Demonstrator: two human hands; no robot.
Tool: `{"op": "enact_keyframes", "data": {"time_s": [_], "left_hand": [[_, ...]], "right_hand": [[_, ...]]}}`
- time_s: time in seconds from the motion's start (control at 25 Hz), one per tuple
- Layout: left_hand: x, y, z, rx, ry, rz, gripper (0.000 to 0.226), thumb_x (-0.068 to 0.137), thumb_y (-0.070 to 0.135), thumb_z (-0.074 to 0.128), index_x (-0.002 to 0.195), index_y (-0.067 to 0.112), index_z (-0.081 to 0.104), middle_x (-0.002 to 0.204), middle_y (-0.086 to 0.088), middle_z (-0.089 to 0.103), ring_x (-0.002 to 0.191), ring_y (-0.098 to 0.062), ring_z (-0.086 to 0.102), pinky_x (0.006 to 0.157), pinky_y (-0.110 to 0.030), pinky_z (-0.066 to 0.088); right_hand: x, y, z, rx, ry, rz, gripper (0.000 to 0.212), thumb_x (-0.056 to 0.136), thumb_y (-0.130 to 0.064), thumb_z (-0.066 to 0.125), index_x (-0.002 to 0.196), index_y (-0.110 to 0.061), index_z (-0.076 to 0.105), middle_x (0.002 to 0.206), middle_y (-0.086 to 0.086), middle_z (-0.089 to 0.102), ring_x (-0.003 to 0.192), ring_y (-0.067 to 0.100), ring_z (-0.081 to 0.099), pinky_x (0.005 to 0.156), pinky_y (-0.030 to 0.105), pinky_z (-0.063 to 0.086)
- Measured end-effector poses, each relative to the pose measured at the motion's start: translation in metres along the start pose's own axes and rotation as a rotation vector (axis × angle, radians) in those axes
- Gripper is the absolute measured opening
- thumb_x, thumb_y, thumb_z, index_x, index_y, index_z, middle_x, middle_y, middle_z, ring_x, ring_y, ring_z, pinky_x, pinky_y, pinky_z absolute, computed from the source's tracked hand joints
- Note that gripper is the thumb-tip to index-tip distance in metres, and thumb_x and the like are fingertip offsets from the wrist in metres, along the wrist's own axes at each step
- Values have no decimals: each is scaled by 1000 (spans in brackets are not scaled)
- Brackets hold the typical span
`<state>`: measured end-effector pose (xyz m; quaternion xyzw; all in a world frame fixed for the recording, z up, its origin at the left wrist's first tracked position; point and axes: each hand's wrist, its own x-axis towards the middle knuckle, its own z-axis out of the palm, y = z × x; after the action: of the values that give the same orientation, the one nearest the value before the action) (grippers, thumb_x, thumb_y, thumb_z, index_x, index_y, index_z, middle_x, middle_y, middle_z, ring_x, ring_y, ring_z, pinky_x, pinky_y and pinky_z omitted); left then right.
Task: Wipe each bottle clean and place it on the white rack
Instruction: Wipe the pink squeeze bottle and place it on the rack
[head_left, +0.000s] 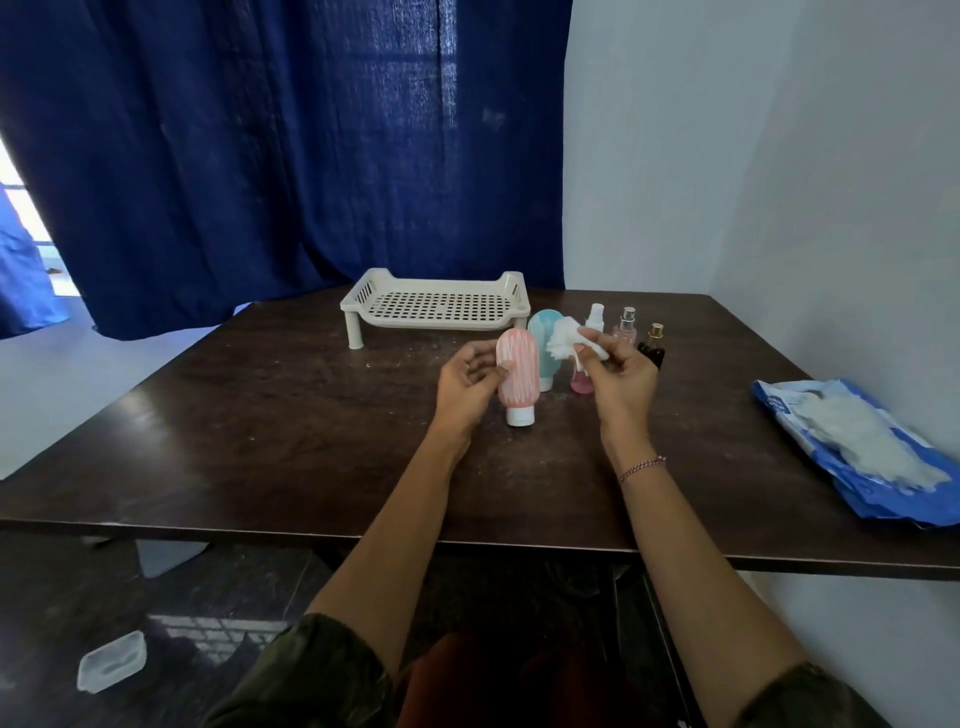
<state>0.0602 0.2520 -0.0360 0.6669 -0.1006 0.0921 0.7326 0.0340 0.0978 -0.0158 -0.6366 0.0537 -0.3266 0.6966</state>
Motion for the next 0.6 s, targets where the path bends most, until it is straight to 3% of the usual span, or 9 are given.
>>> {"op": "enact_keyframes", "data": {"time_s": [0.16, 0.28, 0.4, 0.6], "left_hand": [[0, 0, 2, 18, -32, 31, 25, 84, 0, 64, 108, 8, 60, 98, -4, 64, 98, -19, 60, 94, -44, 51], [2, -3, 2, 34, -44, 48, 27, 84, 0, 64, 110, 7, 60, 100, -5, 65, 98, -19, 60, 94, -46, 51], [0, -1, 2, 37, -72, 94, 34, 84, -1, 63, 117, 10, 59, 102, -5, 65, 99, -18, 60, 92, -41, 52], [-3, 2, 2, 32, -154, 146, 49, 88, -5, 55, 133, 16, 51, 122, -9, 59, 105, -13, 55, 88, -23, 52]], "right_hand": [[-1, 2, -6, 74, 12, -5, 26, 82, -4, 66, 107, -14, 67, 102, -4, 65, 91, 3, 63, 61, 11, 51], [0, 4, -5, 38, -15, -24, 25, 81, -6, 68, 100, -23, 68, 108, -3, 66, 96, 9, 63, 62, 18, 55], [-1, 8, -3, -65, -52, -119, 26, 79, -10, 70, 98, -28, 68, 101, -12, 65, 93, 9, 62, 67, 25, 57], [-1, 8, -6, -187, -4, -281, 27, 82, -2, 66, 101, -20, 68, 111, -1, 63, 87, -6, 55, 65, 3, 46]]}}
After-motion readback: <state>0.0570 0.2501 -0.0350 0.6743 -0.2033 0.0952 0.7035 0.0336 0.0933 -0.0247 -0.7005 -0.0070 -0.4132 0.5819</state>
